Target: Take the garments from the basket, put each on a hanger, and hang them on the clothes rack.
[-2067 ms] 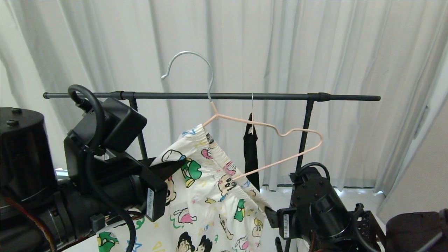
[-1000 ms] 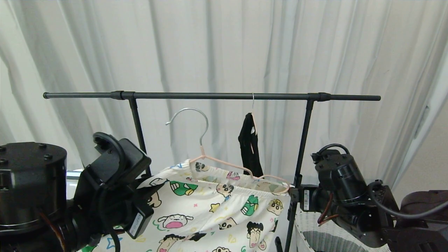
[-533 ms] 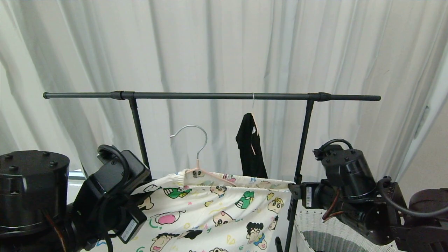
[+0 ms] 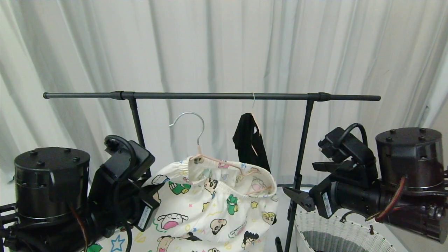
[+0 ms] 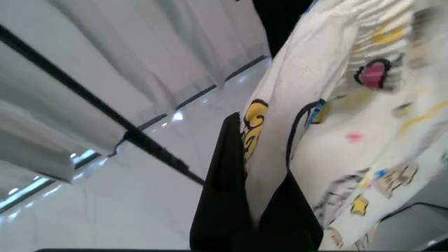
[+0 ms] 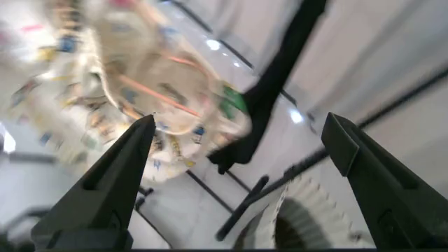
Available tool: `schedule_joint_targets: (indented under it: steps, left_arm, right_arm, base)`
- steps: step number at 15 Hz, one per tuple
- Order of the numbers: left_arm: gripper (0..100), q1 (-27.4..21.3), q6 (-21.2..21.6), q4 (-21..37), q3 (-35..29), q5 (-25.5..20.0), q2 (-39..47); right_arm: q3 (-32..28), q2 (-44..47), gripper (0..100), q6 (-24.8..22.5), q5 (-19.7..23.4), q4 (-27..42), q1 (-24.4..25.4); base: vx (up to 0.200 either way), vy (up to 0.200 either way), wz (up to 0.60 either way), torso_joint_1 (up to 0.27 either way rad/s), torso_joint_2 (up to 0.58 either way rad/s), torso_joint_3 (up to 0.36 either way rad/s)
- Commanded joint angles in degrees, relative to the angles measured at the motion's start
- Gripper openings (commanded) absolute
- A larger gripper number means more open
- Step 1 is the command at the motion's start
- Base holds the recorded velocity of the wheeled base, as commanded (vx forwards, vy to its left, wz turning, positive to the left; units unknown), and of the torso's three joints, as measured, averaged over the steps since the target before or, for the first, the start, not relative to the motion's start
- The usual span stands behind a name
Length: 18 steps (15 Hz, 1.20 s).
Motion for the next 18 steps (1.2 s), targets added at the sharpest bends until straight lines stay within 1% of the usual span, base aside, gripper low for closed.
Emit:
schedule_joint_targets:
  steps: [1,2,4,5,6,7,9,11,13,16,18]
  left_arm:
    - [0,-3.52,-0.23,-1.18,1.07,-0.14,2.07]
    - [0,-5.10,-0.31,-2.50,1.25,-0.14,2.77]
    - [0,-8.80,-1.11,-6.98,2.39,-0.14,3.92]
    - [0,-10.03,-1.11,-8.21,3.10,-0.14,4.18]
    - [0,-12.31,-1.02,-10.85,4.50,-0.14,5.15]
    - [0,-13.19,-1.02,-12.34,5.29,-0.23,5.67]
    - [0,-16.00,-0.75,-14.98,5.73,-0.23,6.20]
    - [0,-20.13,-0.58,-15.15,6.00,-0.32,6.11]
    - [0,-22.77,-0.49,-15.24,5.91,-0.32,6.11]
    - [0,-23.56,-0.49,-15.24,5.73,-0.32,5.94]
    - [0,-23.65,-0.49,-15.33,5.64,-0.23,5.76]
  right_arm:
    - [-0.18,-3.33,100,-4.34,3.12,0.67,0.18]
    - [-0.27,-3.95,100,-6.97,5.32,1.38,0.18]
    - [-0.35,-4.47,100,-11.63,9.19,2.78,0.27]
    - [-0.35,-4.47,100,-12.78,10.24,3.22,0.27]
    - [-0.35,-4.39,100,-15.59,12.88,4.36,0.80]
    - [-0.44,-4.39,100,-17.43,14.55,5.42,0.97]
    - [-0.44,-3.77,100,-20.33,17.10,7.79,0.97]
    - [-0.44,-2.80,100,-21.56,19.30,10.16,1.23]
    - [-0.62,-1.49,100,-22.62,20.44,12.54,1.32]
    - [-1.32,0.01,100,-22.62,20.53,13.06,2.55]
    - [-1.23,0.01,100,-22.62,20.53,15.35,3.08]
  base:
    - [0.000,0.000,0.00,0.000,0.00,0.000]
    - [0.000,0.000,0.00,0.000,0.00,0.000]
    - [0.000,0.000,0.00,0.000,0.00,0.000]
    - [0.000,0.000,0.00,0.000,0.00,0.000]
    - [0.000,0.000,0.00,0.000,0.00,0.000]
    - [0.000,0.000,0.00,0.000,0.00,0.000]
    - [0.000,0.000,0.00,0.000,0.00,0.000]
    - [0.000,0.000,0.00,0.000,0.00,0.000]
    - [0.000,0.000,0.00,0.000,0.00,0.000]
    - [0.000,0.000,0.00,0.000,0.00,0.000]
    - [0.000,0.000,0.00,0.000,0.00,0.000]
